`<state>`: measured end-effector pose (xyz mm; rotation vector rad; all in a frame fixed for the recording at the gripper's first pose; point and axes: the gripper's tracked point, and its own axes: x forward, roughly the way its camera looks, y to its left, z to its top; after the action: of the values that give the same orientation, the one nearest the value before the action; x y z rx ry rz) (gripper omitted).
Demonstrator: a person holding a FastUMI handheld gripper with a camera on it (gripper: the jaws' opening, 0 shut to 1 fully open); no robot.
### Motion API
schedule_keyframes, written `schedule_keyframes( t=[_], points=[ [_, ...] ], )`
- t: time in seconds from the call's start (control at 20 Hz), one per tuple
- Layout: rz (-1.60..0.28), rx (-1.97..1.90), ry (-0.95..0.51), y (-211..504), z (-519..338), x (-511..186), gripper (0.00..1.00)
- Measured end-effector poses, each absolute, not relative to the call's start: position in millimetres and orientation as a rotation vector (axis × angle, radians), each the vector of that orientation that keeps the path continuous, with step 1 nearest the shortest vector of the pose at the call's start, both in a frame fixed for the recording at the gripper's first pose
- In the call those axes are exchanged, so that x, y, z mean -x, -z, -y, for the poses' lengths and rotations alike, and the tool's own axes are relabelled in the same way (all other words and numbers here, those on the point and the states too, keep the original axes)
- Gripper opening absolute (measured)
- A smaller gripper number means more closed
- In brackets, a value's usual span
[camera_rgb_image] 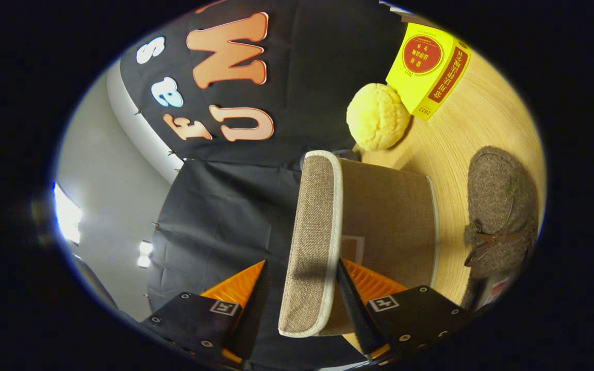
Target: Open the storage box then place both shoes into the box .Put the left shoe in first, then the right shoe, with the right side of both shoes facing outward in a uniform manner.
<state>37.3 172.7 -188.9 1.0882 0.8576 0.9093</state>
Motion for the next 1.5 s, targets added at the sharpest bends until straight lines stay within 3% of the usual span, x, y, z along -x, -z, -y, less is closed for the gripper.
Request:
schedule_keyframes(
  t=[0.15,0.2,0.4,0.9,1.3,1.45,1.5],
  points=[
    [-0.819,-1.069,-0.904,181,-176,-35,0.44],
    [-0.814,-1.062,-0.892,180,-177,-36,0.26],
    [-0.750,-1.054,-0.812,159,-178,-46,0.03],
    [-0.672,-1.009,-0.828,82,-245,-32,0.03],
    [-0.696,-0.961,-0.819,64,-340,-18,0.03],
    [-0.732,-0.883,-0.794,78,-364,-15,0.10],
    [-0.747,-0.857,-0.784,84,-366,-13,0.23]
  ],
)
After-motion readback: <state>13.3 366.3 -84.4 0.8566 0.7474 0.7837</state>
